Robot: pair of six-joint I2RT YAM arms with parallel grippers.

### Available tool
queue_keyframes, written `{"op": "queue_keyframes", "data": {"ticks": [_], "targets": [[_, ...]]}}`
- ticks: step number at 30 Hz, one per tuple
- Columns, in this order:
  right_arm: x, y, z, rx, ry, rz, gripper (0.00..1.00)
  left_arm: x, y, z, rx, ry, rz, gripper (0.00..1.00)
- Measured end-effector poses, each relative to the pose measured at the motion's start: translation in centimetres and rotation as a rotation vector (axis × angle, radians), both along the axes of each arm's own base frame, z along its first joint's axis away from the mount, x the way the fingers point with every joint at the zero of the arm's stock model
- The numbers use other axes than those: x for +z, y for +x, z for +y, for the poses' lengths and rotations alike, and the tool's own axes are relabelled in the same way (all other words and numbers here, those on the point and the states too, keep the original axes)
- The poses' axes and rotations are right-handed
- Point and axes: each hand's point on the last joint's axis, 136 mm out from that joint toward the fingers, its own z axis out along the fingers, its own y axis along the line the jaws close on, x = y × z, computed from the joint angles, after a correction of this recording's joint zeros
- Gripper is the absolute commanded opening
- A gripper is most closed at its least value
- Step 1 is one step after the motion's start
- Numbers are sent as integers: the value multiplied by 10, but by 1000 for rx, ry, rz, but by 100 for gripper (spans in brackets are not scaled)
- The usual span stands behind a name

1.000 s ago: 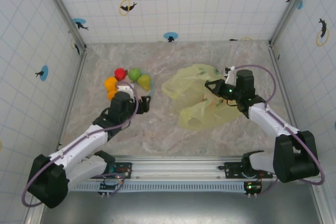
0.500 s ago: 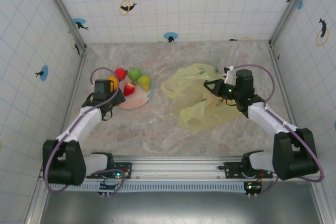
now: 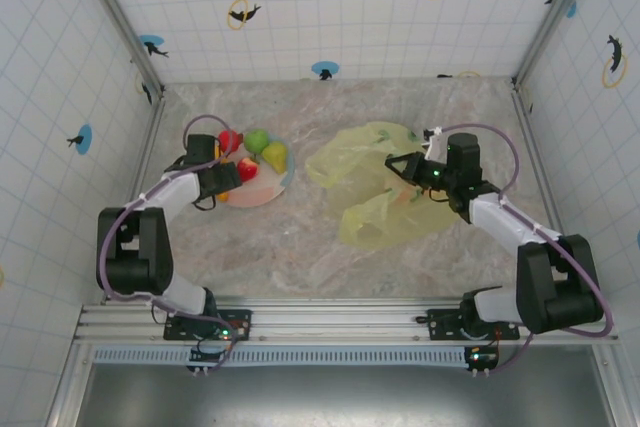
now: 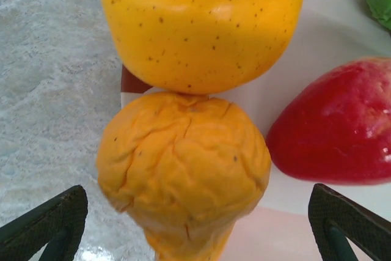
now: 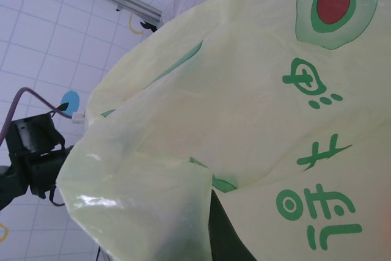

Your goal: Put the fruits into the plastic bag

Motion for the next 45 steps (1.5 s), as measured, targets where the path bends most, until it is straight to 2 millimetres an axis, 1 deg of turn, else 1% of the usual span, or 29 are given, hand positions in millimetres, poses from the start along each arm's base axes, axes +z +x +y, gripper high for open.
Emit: {"op": "queue_keyframes", "data": {"ticks": [2,11,19,26,32,34,36,39,45], "targets": [[-1,0,-1,-2,0,2,0,-4,2,0,-4,5,13,89],[-3,1,-2,-1,4,-1,0,-20,-2,2,-15,19,66,80],[-5,0,-2,0,7,0,0,-21,1,7,-1,20,70,77],[-11,-3,-3,-1,5,13,0,-20,9,7,-1,18,64,69],[-11,-3,-3,-2,6,15,0,-19,9,6,-3,6,61,60],[-11,-3,-3,-3,6,14,0,-16,8,4,-5,-3,52,59],[-10,-3,-3,-6,5,11,0,-9,5,3,-8,-16,31,57],[-10,-3,-4,-9,2,12,0,7,-1,-2,-17,-43,-16,55],[-13,-4,-4,-12,-3,27,0,41,-25,-17,-46,-136,-135,51]]}}
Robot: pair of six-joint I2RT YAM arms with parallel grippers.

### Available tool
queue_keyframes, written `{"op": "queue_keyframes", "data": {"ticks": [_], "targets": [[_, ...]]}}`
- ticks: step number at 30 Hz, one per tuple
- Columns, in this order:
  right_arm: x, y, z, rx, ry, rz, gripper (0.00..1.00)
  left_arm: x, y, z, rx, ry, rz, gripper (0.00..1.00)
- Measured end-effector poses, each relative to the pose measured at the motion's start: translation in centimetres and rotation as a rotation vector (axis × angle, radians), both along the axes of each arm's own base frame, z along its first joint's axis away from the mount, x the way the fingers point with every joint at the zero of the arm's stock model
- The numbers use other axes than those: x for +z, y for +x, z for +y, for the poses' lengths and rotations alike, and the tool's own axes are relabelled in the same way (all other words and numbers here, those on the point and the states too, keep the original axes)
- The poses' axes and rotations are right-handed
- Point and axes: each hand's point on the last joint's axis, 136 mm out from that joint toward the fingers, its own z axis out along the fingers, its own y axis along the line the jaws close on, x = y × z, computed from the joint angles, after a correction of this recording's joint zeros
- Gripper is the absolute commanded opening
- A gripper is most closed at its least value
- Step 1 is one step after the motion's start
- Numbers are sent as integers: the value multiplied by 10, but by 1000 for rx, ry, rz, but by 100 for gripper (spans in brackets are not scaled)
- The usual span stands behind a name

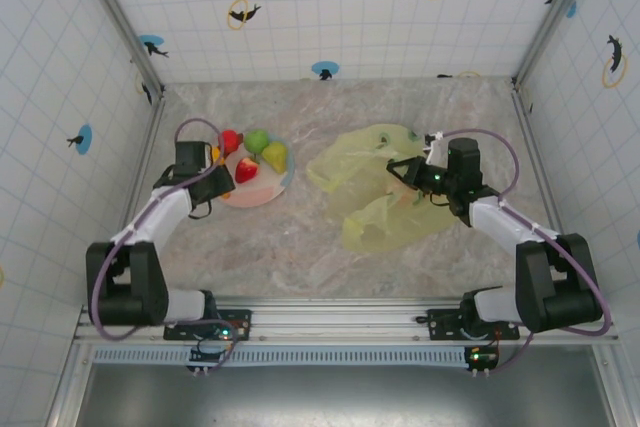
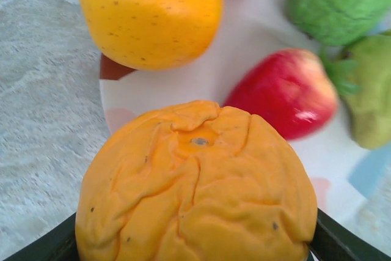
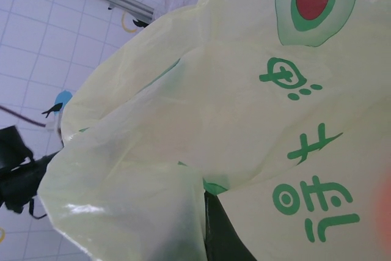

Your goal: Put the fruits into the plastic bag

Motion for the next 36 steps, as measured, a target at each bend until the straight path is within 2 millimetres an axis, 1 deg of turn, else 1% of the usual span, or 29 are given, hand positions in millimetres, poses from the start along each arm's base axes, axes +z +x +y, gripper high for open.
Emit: {"op": "queue_keyframes", "data": {"ticks": [3,6,8,11,14,16,21,24,27,32,36], "targets": [[-1,0,0,-1,-2,3,0,20,-13,-17,-43,-55,-66,51],[-2,0,-1,-4,-7,2,0,40,-23,-45,-123,-100,-131,50],[-2,1,-1,-7,-10,0,0,54,-33,-73,-203,-133,-165,49],[-3,2,-2,-14,-13,2,0,63,-51,-112,-316,-187,-186,49],[-3,4,-2,-18,-14,7,0,61,-71,-148,-425,-233,-177,49],[-2,5,-1,-19,-12,7,0,57,-82,-168,-486,-255,-164,49],[5,8,3,-15,-8,-6,0,45,-99,-215,-623,-281,-141,49],[8,9,6,-12,-6,-12,0,30,-108,-243,-698,-276,-107,49],[8,8,7,-9,-8,-8,0,19,-104,-268,-744,-257,-79,49],[4,6,6,-14,-17,10,0,16,-74,-304,-760,-241,-108,49],[4,4,8,-10,-19,14,0,6,-55,-327,-762,-249,-128,51]]}}
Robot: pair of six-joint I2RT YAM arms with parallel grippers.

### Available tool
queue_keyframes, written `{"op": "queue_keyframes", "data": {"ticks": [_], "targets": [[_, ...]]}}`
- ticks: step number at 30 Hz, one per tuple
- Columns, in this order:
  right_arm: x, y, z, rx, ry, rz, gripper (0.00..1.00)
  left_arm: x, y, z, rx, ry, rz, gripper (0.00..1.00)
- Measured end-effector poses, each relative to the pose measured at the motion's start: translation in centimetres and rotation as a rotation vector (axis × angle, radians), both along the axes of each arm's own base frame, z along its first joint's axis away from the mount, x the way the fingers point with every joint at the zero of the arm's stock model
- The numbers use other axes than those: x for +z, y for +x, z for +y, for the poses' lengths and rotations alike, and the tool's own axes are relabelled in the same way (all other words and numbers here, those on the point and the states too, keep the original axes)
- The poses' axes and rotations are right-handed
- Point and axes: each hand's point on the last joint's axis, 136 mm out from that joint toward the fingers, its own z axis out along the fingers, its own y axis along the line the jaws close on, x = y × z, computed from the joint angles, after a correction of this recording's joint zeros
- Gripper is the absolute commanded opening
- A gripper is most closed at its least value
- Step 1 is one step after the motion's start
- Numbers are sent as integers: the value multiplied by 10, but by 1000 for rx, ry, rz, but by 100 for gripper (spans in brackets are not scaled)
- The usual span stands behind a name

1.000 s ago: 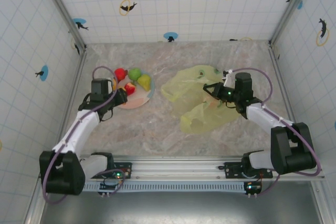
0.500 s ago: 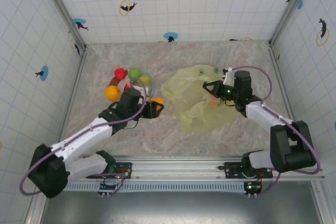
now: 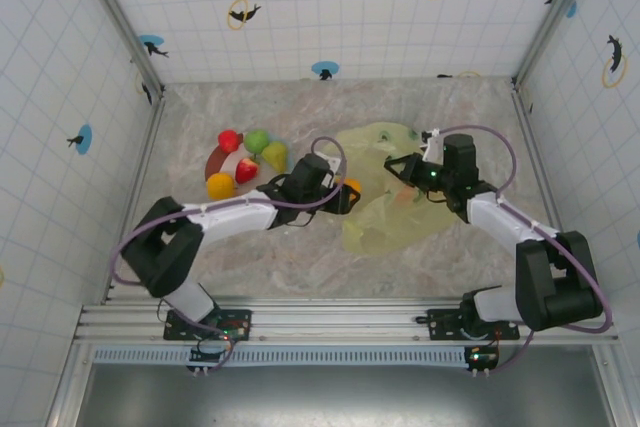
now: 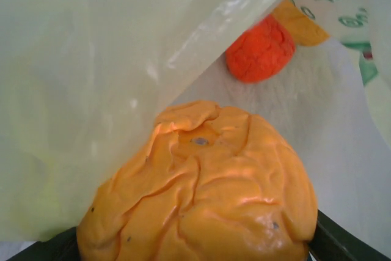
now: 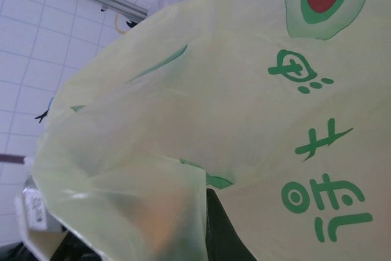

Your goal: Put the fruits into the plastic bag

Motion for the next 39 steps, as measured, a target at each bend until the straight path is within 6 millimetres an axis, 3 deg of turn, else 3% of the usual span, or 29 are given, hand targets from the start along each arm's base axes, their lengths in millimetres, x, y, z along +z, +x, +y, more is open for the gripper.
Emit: {"op": "queue_keyframes", "data": {"ticks": [5,10,15,25,30,39], "targets": [[1,-3,6,12,11,9,0,-14,12,-33,-1,-37,-7,53],[13,-4,15,36,36,3,0,-8,26,-56,48,-124,-33,53],[23,-1,18,44,50,-18,0,-9,47,-65,150,-193,-36,55],[21,1,19,44,52,-7,0,-27,83,-86,281,-273,-28,61],[22,2,20,46,53,-9,0,-19,97,-101,299,-327,-46,72],[21,1,19,55,49,-11,0,-18,97,-101,291,-327,-66,87]]}}
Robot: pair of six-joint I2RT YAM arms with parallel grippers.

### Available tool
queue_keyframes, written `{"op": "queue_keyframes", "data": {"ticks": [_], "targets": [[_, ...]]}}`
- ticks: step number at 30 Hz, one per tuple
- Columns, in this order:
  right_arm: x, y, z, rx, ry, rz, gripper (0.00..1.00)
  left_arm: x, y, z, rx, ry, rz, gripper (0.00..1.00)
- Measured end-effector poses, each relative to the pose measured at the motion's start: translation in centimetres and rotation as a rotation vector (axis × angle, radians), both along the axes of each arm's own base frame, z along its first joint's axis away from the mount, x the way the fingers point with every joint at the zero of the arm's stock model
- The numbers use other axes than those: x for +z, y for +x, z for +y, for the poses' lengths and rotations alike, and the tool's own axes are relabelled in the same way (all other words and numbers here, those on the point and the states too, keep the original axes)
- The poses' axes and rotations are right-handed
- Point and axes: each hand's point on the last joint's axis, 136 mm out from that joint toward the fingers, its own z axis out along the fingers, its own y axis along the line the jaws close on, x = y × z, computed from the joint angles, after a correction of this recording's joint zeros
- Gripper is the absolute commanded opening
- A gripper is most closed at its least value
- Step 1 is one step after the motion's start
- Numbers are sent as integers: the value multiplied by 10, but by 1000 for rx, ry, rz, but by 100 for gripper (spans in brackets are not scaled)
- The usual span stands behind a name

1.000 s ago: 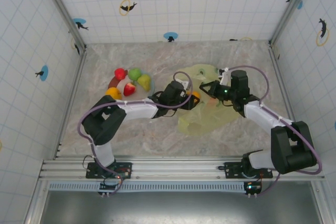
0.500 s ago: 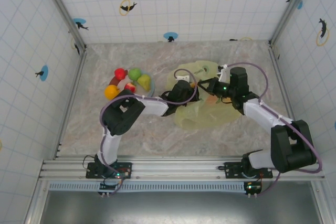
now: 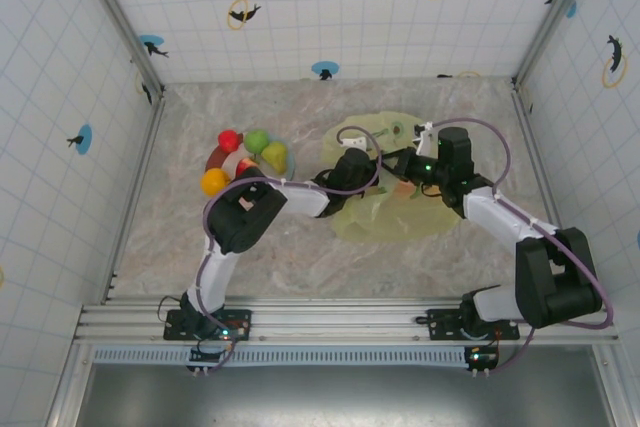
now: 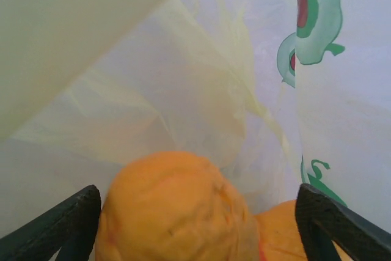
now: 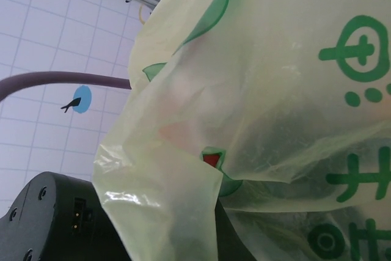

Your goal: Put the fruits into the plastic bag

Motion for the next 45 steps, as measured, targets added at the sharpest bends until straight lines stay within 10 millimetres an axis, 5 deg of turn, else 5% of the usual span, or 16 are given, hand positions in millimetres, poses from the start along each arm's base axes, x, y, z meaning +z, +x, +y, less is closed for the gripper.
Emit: {"op": "queue_keyframes", "data": {"ticks": [14,18,28,37,45], "targets": [[1,-6,0,46,10,1,0,13,-35,24,-116,95,-41,87],[-5,-4,-8,36,-13,3,0,8,-59,41,-187,152,-26,86],[-25,-2,-27,-4,-103,20,0,32,-102,86,-267,231,-78,85],[-31,-5,-29,1,-129,35,0,-1,-115,142,-165,317,23,87],[-30,-4,-29,-3,-126,31,0,-29,-106,128,-148,289,135,78]]}}
